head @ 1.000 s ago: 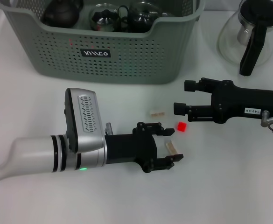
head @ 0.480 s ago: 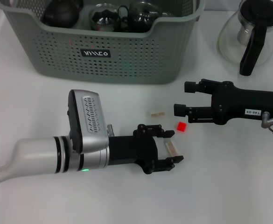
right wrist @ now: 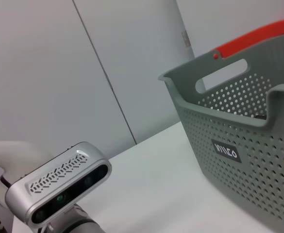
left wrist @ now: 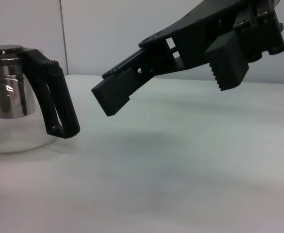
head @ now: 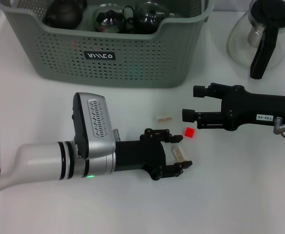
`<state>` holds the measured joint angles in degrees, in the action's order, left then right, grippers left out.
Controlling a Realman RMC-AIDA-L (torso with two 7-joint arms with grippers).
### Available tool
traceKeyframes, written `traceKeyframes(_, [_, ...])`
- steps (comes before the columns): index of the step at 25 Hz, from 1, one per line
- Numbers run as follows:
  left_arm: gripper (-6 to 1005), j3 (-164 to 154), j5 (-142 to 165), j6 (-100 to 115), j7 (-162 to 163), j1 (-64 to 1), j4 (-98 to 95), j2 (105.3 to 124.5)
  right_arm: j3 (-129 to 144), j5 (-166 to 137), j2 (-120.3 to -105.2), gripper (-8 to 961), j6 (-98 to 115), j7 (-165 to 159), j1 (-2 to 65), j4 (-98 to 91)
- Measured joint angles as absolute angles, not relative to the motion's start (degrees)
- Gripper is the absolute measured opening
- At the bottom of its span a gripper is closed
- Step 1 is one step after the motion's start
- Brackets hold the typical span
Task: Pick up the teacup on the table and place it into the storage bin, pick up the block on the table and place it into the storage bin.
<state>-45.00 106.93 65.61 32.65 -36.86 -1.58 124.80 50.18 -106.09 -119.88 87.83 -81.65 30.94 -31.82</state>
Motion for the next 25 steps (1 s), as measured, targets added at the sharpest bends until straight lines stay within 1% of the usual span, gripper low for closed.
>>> traceKeyframes(9, [574,-45.0,107.0,65.3,32.5,-36.9,-2.0,124.80,50.2,-106.1,-119.88,947,87.9,-81.6,30.9,-31.8])
traceKeyframes(14, [399,-45.3,107.4,65.5,32.7,-37.2,-2.1,124.78,50.2,-106.1,-119.88,947,87.8,-81.6,30.9,-31.8])
traceKeyframes(17, [399,-45.2,107.4,67.5,33.4,-36.6,-2.8,124.51,50.2,-106.1,-119.82,947,87.9,-81.7,30.9,-31.8])
traceKeyframes(20, [398,-45.4,107.7,72.4,37.7,-34.9,-6.8,124.19,50.2,-106.1,-119.78,947,87.9,-81.6,30.9,-31.8])
traceKeyframes(22, [398,-45.6,108.1,78.7,43.7,-32.2,-12.6,123.84,50.2,-106.1,-119.78,947,87.9,-81.6,30.9,-31.8])
traceKeyframes(25, [397,-45.1,108.4,89.0,53.2,-27.8,-22.3,122.65,50.2,-105.9,-119.74,947,88.0,-81.7,30.9,-31.8])
